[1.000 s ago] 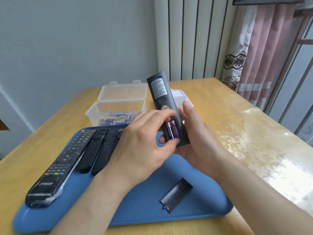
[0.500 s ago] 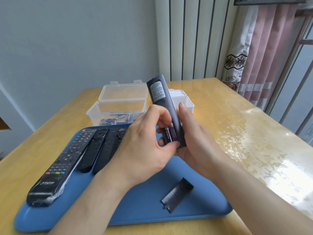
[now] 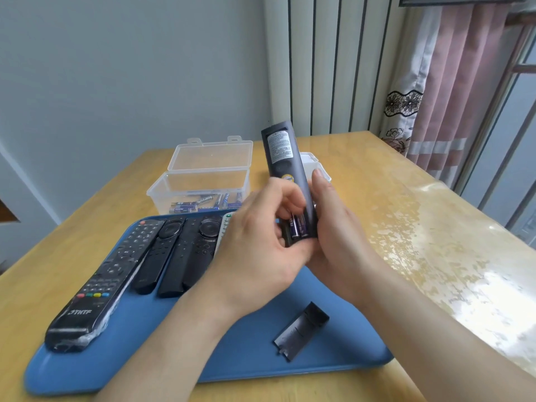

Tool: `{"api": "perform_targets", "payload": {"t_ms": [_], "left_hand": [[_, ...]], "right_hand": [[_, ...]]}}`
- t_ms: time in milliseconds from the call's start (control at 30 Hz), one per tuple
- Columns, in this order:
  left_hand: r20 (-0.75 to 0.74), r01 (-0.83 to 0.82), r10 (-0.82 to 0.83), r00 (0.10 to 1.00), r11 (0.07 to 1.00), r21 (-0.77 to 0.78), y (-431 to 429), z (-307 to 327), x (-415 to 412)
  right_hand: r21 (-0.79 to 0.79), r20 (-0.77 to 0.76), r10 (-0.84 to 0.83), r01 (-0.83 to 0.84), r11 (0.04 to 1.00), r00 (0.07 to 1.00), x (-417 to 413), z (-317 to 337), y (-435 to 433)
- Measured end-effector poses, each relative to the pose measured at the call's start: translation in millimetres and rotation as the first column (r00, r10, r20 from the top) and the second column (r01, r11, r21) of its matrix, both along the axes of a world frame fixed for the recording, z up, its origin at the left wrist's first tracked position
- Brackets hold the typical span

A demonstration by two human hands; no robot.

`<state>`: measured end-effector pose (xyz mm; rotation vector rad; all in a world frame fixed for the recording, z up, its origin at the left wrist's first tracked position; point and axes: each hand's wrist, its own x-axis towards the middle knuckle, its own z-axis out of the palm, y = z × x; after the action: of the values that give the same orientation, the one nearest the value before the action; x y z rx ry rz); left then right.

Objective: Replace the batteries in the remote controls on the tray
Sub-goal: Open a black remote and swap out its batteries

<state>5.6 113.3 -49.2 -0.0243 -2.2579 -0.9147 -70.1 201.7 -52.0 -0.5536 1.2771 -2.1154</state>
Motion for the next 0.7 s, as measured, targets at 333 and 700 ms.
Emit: {"api": "perform_targets", "payload": {"t_ms": [333,700], "left_hand": [[-0.008,-0.07,0.071,0.997,0.993,0.094,-11,-3,2],[0.006,0.033,-0.04,0.999,0.889,0.457,-6,-11,-6]], "right_hand": [[-0.023,-0.005,0.014,-0.014,1.0,1.0,-12,3,6],[0.145,-0.1,0.097,-0.082,0.986,0.99,-15,-3,6]]}}
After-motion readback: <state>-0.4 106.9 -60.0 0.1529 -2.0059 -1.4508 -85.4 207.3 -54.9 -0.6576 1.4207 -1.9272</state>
